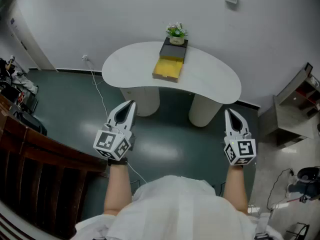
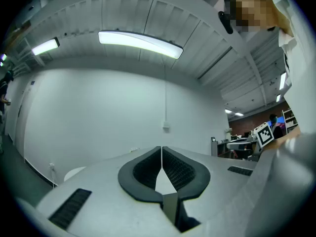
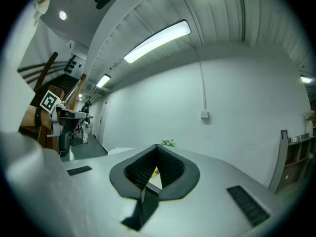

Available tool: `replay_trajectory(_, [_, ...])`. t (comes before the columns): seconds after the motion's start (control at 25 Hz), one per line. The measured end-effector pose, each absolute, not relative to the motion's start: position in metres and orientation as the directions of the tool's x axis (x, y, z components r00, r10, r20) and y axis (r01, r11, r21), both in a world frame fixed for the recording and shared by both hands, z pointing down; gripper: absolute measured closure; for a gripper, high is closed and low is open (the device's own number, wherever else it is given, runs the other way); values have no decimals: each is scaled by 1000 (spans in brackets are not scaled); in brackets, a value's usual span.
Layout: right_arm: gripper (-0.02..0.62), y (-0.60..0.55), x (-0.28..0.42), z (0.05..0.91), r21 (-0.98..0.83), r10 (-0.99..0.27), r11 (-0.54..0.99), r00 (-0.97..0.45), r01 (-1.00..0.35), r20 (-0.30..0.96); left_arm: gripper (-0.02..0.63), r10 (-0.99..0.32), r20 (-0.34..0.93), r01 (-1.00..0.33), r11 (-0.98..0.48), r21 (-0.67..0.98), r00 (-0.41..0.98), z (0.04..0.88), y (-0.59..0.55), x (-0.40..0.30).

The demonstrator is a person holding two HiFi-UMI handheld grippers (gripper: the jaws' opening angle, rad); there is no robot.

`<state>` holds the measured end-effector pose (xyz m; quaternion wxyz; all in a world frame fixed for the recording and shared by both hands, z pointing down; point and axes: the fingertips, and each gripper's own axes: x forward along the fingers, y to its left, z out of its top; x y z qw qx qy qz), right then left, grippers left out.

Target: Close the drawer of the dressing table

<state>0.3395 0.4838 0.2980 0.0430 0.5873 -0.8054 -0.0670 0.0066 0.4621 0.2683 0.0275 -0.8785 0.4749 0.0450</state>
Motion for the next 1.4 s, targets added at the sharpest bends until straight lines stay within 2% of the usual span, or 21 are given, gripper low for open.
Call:
replay_trajectory(0.6, [586, 472, 351, 303, 70, -954, 296, -298, -953, -28, 588, -830, -85, -832, -554, 4, 552, 279, 450, 9])
replay_trajectory(1.4, [586, 465, 333, 311, 86, -955, 295, -295, -952, 10, 588, -834, -85, -835, -549, 25, 546, 285, 446, -11])
